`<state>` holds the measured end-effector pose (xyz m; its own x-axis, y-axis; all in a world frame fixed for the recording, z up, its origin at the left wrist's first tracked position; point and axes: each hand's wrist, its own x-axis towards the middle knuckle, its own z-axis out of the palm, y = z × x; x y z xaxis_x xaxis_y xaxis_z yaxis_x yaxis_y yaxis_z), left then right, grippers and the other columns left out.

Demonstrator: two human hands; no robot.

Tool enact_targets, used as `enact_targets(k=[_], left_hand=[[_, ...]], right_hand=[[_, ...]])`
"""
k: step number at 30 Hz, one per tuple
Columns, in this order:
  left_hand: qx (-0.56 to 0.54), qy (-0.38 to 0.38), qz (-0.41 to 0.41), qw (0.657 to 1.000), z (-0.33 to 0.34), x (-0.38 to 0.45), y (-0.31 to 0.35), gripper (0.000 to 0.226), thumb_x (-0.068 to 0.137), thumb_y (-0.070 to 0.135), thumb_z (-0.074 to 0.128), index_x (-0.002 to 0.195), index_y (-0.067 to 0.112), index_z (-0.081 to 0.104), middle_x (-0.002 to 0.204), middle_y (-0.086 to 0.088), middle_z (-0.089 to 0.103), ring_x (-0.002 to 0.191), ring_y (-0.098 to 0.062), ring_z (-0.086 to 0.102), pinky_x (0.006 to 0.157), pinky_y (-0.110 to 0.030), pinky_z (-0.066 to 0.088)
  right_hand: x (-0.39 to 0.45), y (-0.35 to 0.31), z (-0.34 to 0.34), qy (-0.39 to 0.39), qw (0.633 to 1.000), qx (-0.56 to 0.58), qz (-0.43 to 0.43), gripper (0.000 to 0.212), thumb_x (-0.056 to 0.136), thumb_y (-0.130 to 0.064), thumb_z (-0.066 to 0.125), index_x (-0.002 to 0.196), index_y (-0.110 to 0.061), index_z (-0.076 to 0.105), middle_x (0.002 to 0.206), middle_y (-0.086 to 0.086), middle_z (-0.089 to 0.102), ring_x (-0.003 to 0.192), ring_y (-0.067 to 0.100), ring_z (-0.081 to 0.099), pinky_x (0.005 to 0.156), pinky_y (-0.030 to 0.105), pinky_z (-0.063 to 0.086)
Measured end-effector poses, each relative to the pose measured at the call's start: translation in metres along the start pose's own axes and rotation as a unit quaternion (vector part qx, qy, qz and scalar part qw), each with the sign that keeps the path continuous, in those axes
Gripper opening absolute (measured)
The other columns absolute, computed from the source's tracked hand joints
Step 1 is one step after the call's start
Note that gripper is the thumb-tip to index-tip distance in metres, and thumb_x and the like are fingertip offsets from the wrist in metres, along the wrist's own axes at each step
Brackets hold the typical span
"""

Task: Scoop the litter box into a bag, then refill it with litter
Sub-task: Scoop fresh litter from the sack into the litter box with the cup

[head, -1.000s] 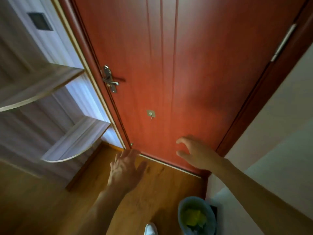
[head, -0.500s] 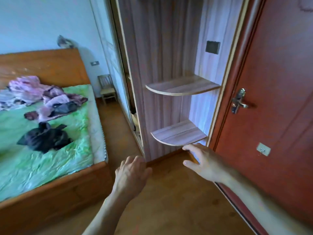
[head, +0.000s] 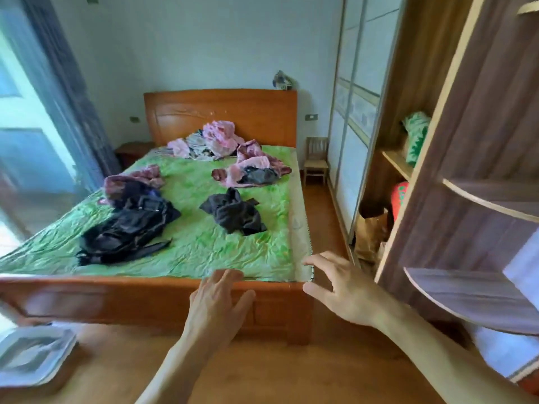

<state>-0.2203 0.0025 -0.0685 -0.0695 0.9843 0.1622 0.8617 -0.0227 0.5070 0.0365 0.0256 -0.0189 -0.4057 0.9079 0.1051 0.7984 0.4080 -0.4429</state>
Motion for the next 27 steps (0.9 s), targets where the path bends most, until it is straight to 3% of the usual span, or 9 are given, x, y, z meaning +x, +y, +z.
enact_targets(k=[6,10,20,27], left_hand=[[-0.038,0.060,-0.135,0.988,-0.053,-0.021,-0.104,0.038,0.091,0.051,0.060,0.126,0.037,0.055,0.127,0.014,0.051,0.119,-0.014,0.049,0.105,-0.039,0.040],[-0.039,0.078,-0.211,0.974,-0.070,-0.042,-0.157,0.039,0.090,0.051,0.062,0.126,0.037,0.056,0.127,0.015,0.051,0.121,-0.012,0.050,0.107,-0.038,0.039],[0.033,0.129,-0.377,0.917,-0.128,-0.034,-0.255,0.041,0.093,0.052,0.059,0.130,0.035,0.055,0.139,0.009,0.052,0.125,-0.013,0.051,0.104,-0.040,0.046],[0.035,0.174,-0.458,0.871,-0.164,-0.046,-0.310,0.039,0.094,0.050,0.058,0.129,0.034,0.056,0.137,0.013,0.050,0.126,-0.009,0.049,0.105,-0.036,0.041]], right_hand=[[0.093,-0.084,0.058,-0.078,0.992,0.029,-0.093,0.049,0.093,-0.051,0.054,0.137,-0.033,0.044,0.133,-0.013,0.045,0.123,0.007,0.046,0.096,0.019,0.037],[0.142,-0.139,0.109,-0.123,0.977,0.045,-0.169,0.046,0.092,-0.051,0.054,0.134,-0.034,0.045,0.132,-0.012,0.048,0.119,0.006,0.047,0.099,0.024,0.041],[0.275,-0.242,0.203,-0.200,0.921,0.090,-0.321,0.051,0.090,-0.051,0.057,0.136,-0.030,0.047,0.136,-0.010,0.050,0.125,0.005,0.045,0.104,0.030,0.042],[0.333,-0.329,0.264,-0.281,0.868,0.072,-0.403,0.049,0.091,-0.049,0.057,0.136,-0.033,0.045,0.135,-0.012,0.048,0.121,0.005,0.047,0.102,0.021,0.038]])
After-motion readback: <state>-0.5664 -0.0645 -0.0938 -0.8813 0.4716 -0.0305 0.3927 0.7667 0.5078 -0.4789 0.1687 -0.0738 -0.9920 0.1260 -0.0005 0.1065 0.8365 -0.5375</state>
